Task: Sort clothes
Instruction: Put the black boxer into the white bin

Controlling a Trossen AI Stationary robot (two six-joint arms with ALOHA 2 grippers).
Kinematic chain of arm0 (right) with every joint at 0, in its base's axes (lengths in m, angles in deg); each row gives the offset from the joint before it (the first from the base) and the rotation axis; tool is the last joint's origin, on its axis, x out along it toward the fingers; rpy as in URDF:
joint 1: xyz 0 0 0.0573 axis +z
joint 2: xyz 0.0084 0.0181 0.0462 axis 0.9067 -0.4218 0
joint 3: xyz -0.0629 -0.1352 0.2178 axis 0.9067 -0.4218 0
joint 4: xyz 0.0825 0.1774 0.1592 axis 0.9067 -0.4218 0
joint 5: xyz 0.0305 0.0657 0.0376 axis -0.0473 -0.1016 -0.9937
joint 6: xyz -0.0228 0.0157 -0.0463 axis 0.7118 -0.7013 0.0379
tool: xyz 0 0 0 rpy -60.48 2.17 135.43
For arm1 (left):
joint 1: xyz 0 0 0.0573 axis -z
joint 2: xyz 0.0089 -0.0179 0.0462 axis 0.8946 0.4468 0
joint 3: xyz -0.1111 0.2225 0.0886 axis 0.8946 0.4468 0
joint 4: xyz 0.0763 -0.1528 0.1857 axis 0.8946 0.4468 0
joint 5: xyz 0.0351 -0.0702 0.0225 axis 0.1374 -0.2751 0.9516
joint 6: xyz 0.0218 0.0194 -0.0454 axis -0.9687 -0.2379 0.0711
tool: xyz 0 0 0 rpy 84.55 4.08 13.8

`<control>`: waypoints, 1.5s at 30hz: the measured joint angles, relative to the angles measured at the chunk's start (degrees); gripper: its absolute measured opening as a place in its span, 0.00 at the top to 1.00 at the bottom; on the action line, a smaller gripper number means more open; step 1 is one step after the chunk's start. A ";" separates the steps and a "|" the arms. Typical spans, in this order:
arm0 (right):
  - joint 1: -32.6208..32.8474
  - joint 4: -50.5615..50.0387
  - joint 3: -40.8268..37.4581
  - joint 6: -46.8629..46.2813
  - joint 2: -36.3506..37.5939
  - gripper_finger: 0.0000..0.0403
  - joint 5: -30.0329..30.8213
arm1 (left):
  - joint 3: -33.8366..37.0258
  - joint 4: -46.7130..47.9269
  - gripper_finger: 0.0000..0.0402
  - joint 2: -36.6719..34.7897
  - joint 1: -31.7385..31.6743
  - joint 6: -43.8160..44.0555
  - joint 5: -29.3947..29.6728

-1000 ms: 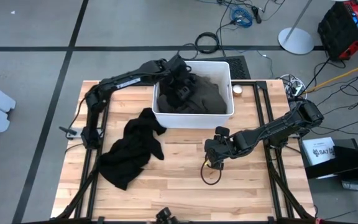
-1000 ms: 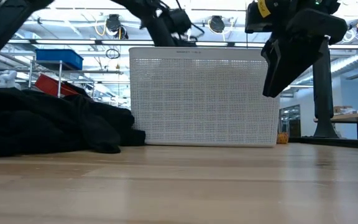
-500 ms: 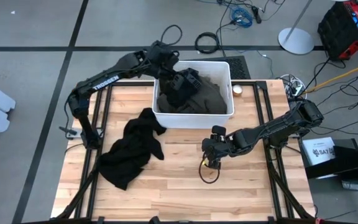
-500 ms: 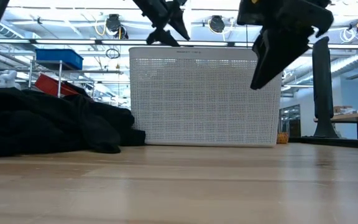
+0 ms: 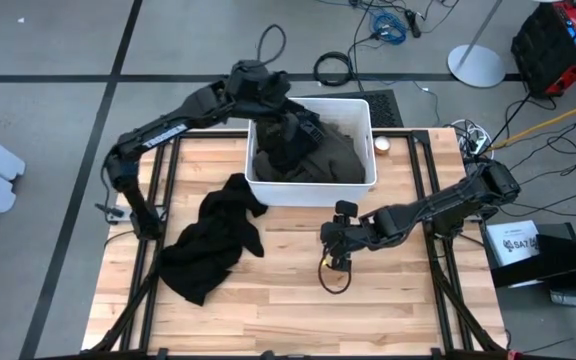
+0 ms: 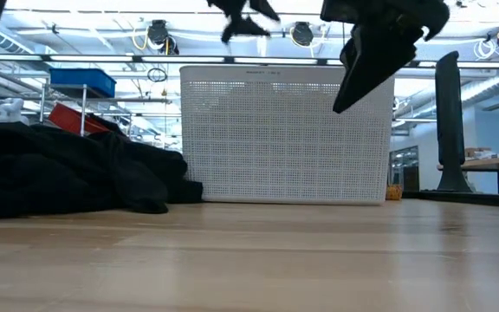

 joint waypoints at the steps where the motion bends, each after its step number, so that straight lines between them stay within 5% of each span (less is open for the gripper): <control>1: -0.04 0.28 0.02 0.11 0.00 0.50 0.02 | 0.00 0.17 0.50 1.15 -0.06 -0.04 0.02; 10: -0.11 0.05 0.07 0.81 0.00 0.50 -0.04 | 0.07 1.81 0.97 11.74 -1.79 -3.84 7.11; 20: -0.11 -0.03 0.07 1.23 0.00 0.50 -0.23 | -0.46 21.47 0.99 21.46 -1.72 -5.05 12.91; 25: -0.11 0.00 0.07 1.23 0.00 0.50 -0.22 | -0.31 23.18 0.99 22.07 -1.15 -5.03 14.23; 45: -0.13 0.62 0.07 1.44 -0.02 0.50 -0.22 | 0.15 19.14 0.99 -4.74 -0.96 -2.87 15.48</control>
